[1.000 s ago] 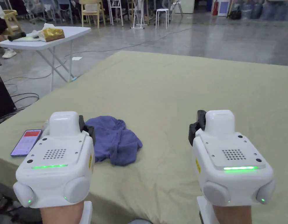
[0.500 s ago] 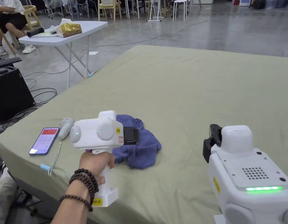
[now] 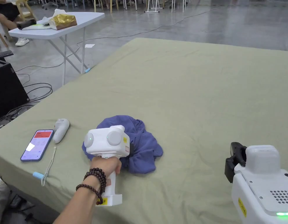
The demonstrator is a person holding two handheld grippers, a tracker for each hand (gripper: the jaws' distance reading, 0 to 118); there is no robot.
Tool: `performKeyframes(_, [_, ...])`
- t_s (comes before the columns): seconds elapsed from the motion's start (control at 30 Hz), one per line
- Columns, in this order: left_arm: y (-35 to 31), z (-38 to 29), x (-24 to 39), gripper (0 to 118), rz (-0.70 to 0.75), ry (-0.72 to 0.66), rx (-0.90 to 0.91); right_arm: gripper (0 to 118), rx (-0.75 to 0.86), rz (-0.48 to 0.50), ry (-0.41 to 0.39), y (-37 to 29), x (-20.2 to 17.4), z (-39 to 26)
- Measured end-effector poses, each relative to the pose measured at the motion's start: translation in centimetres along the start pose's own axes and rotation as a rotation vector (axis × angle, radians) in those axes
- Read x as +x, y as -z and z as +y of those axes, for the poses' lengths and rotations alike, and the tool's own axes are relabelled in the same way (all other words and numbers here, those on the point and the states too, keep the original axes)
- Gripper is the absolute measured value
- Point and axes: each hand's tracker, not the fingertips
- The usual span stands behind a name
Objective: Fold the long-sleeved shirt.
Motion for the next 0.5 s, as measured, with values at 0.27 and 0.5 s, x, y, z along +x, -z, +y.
performKeyframes(0.27, [-8.7, 3.2, 7.0, 1, -0.245, 0.13, 0.185, 0, 0.028, -0.059, 0.034, -2.7, 3.0, 0.8])
performKeyframes(0.5, [-13.3, 1.5, 24.9, 1, -0.534, 0.32, 0.221, 0, 0.074, -0.223, 0.074, -7.2, 9.5, 1.5])
